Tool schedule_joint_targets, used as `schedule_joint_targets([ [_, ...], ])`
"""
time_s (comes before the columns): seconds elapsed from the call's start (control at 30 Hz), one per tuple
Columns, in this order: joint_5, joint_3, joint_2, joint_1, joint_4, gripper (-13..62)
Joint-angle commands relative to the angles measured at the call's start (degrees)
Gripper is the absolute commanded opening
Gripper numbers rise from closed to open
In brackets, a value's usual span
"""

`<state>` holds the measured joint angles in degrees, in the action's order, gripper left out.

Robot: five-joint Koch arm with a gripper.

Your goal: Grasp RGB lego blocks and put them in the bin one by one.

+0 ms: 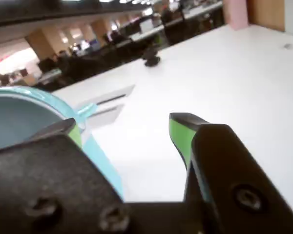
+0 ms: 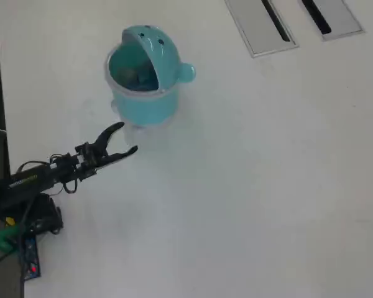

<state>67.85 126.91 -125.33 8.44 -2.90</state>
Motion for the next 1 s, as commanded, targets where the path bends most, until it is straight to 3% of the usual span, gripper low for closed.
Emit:
schedule_joint_targets([
  [0.0,-1.76,-0.35,-2.02,-0.44,-8.35,33.9],
  [0.97,-21.18,31.11,-5.19,-6.06,-28.21,33.7],
])
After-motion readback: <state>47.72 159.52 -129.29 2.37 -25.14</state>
